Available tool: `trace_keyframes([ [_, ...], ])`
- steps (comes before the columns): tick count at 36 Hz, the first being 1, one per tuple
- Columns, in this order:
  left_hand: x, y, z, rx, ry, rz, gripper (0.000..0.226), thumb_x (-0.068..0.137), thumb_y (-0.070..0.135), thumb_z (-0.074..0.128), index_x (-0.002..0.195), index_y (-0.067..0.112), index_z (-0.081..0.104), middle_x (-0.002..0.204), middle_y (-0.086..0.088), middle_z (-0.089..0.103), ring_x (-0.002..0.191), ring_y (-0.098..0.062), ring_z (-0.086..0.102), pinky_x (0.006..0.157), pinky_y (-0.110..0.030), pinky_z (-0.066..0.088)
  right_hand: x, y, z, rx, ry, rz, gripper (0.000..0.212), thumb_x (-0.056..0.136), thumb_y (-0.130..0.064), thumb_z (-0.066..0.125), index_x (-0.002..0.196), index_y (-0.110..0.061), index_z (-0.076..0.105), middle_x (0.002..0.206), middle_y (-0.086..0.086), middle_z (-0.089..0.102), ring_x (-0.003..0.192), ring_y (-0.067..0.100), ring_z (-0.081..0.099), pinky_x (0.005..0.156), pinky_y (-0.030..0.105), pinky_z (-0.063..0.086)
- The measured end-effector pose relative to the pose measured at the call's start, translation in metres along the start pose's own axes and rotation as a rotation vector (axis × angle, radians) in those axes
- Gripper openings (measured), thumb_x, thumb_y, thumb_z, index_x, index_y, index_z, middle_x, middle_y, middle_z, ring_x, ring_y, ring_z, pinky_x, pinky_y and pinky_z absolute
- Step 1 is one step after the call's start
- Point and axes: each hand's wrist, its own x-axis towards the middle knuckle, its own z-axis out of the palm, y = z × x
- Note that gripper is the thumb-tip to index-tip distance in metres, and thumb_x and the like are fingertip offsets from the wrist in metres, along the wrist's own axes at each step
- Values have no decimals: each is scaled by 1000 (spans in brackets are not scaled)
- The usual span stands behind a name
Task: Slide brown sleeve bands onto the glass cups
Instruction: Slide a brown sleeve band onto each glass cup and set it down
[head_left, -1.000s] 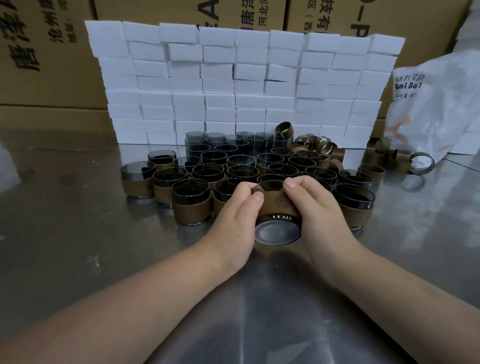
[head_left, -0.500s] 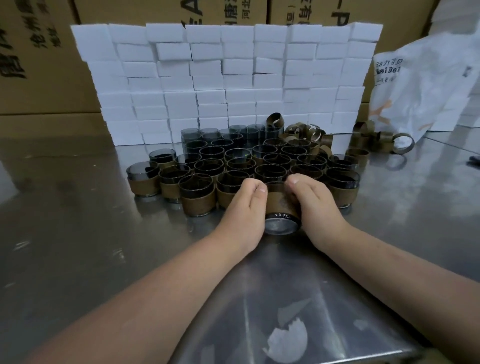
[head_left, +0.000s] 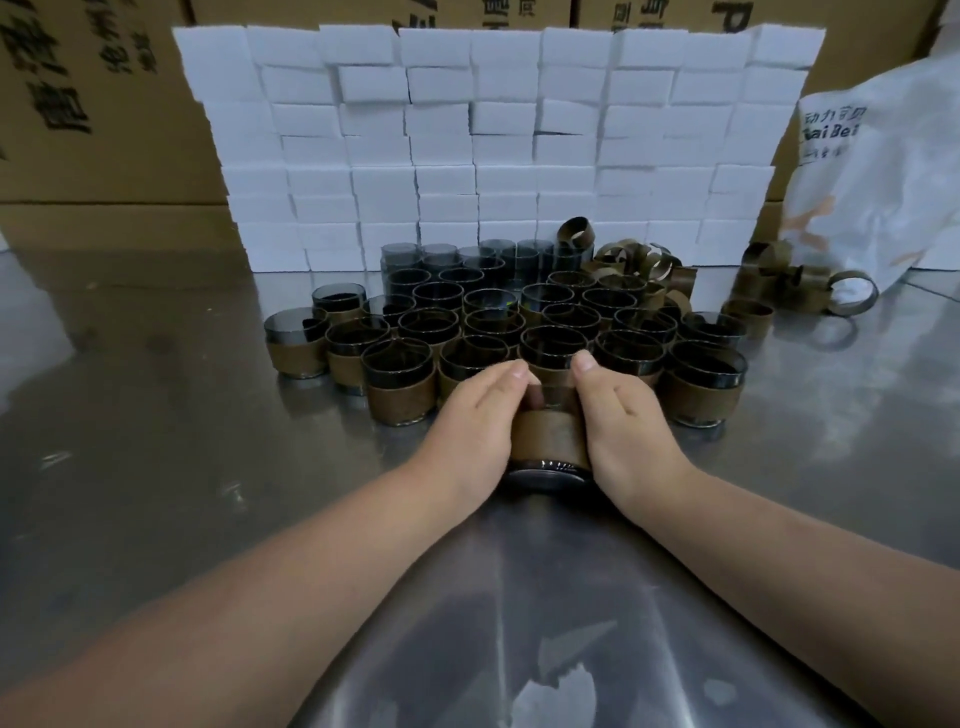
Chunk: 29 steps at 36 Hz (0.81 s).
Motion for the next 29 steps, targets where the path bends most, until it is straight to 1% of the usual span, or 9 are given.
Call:
trace_keyframes([
  [1, 1, -1, 1, 3, 34, -5, 38, 100, 15, 31, 65, 14, 47, 64, 6, 46, 58, 3, 42, 58, -10, 36, 0, 1, 1, -6, -16, -2, 49, 98, -32, 37, 57, -8, 49, 55, -6, 44, 53, 3, 40, 56, 18, 36],
  [4, 2, -4, 3, 22, 130, -4, 42, 100, 20, 30, 62, 15, 46, 59, 8, 44, 53, 3, 40, 55, -9, 34, -1, 1, 3, -29, -55, -32, 55, 91, -42, 35, 59, 0, 49, 58, -5, 46, 55, 3, 41, 56, 24, 36],
  [7, 3, -7, 2, 5, 192, -26, 45, 100, 23, 30, 58, 16, 46, 52, 10, 44, 50, 3, 41, 53, -9, 35, 0, 2, 5, -41, -60, -68, 43, 90, -39, 34, 52, -20, 39, 50, -15, 42, 50, -1, 38, 53, 17, 33],
  [10, 4, -8, 3, -36, 226, -69, 45, 100, 24, 32, 57, 17, 45, 46, 14, 46, 48, 3, 42, 51, -9, 36, 0, 2, 6, -58, -61, -88, 42, 93, -37, 34, 53, -24, 36, 49, -15, 40, 50, 0, 37, 53, 19, 33],
  [14, 3, -4, 3, -56, 207, -89, 45, 99, 25, 32, 57, 17, 44, 47, 12, 44, 49, 1, 40, 53, -14, 36, 0, 3, 6, -77, -82, -78, 46, 90, -43, 32, 48, -25, 39, 48, -16, 43, 50, 1, 38, 53, 24, 33],
  [20, 4, -4, 2, -45, 211, -120, 47, 99, 28, 32, 55, 17, 44, 46, 10, 42, 46, 1, 39, 50, -12, 35, 0, -1, 8, -63, -79, -86, 48, 92, -44, 31, 49, -35, 51, 46, -19, 47, 48, -2, 43, 52, 14, 33],
  [23, 6, -5, -4, -10, 148, -88, 49, 96, 39, 27, 56, 17, 45, 49, 10, 43, 49, 0, 40, 53, -12, 35, 2, -2, 10, -70, -58, -85, 48, 87, -47, 31, 44, -27, 40, 44, -17, 43, 47, 0, 39, 51, 17, 32],
  [25, 5, -6, -9, 22, 55, -16, 54, 96, 48, 26, 58, 15, 46, 54, 8, 45, 55, -2, 42, 57, -15, 36, 3, -1, 9, -114, -34, -111, 49, 94, -46, 32, 47, -28, 34, 46, -16, 43, 47, 1, 39, 52, 18, 32],
  [29, 3, -7, -18, 229, -156, 129, 35, 81, 39, 40, 76, 6, 51, 78, -6, 53, 79, -15, 49, 73, -28, 40, 6, 2, 4, -243, 43, -192, 44, 92, -35, 33, 55, -16, 48, 53, -5, 49, 55, 5, 46, 54, 18, 33],
])
